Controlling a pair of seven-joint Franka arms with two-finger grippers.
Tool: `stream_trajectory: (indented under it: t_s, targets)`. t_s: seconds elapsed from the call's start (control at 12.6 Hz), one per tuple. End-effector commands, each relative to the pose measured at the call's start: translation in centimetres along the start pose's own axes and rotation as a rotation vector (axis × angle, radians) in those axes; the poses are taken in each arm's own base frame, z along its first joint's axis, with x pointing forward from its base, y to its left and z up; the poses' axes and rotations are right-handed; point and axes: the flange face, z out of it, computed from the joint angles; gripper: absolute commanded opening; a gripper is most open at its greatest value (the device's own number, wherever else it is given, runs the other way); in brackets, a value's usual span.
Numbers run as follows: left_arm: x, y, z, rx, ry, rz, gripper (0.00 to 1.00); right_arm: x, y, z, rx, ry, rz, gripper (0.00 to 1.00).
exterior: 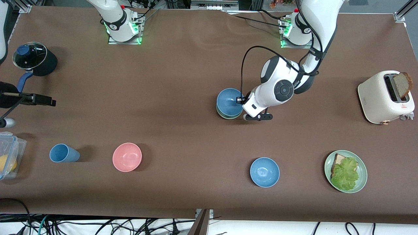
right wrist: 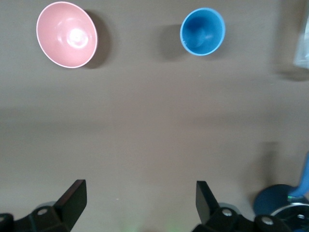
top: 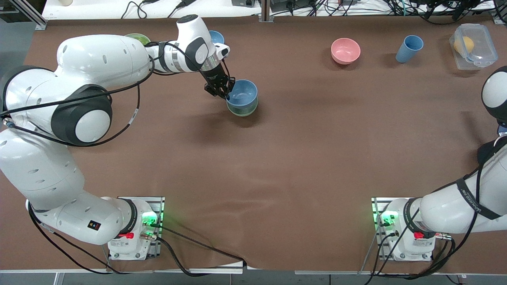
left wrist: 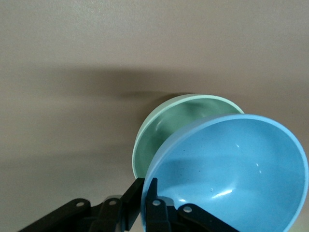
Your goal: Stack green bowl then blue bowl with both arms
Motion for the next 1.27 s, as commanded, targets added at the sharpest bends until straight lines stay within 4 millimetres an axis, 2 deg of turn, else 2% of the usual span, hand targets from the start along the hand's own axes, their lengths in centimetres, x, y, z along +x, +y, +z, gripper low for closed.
stream_trajectory:
  t_s: [0.0,0.08,0.16,0.4,0.48,0.56,0.63,0.79,0.95,1.03,1.19]
  targets:
    - [-0.1,0.4,-0.1,-0.011,-0.012,-0.009,0.0,-2.4,0.7,-3.3,-0.019,0.094,-0.008,1.0]
    - [0.0,0.3,0.3,-0.009,-0.016,-0.012,0.0,-3.3,0.7,-4.2,-0.009,0.115,-0.01,1.0]
    - [0.0,0.3,0.5,-0.007,-0.017,-0.011,0.0,-4.1,1.0,-4.2,-0.002,0.111,-0.007,1.0]
    - [0.4,0.3,1.5,-0.007,-0.009,-0.011,0.0,-4.1,1.4,-3.5,-0.005,0.106,-0.03,1.0]
    - [0.3,0.7,2.0,-0.007,-0.005,-0.009,0.04,-4.2,1.7,-3.6,-0.003,0.103,-0.028,1.0]
    - [0.3,0.8,1.9,-0.009,-0.003,-0.007,0.59,-4.4,1.5,-3.6,-0.004,0.1,-0.031,1.0]
    - [0.3,0.9,1.7,-0.011,0.005,-0.004,0.99,-4.7,1.6,-3.7,-0.014,0.099,-0.031,1.0]
    - [0.4,0.9,1.3,-0.016,0.013,-0.001,1.0,-5.2,0.8,-3.9,-0.038,0.099,-0.049,1.0]
    - [0.3,1.0,0.3,-0.021,0.022,0.001,1.0,-4.8,0.8,-3.5,-0.038,0.092,-0.05,1.0]
    - [0.3,0.6,-1.3,-0.028,0.038,-0.003,1.0,-4.8,0.9,-3.7,-0.037,0.092,-0.049,1.0]
    - [0.6,-1.8,-6.7,-0.053,0.056,-0.04,1.0,-4.5,0.9,-3.4,-0.037,0.089,-0.048,1.0]
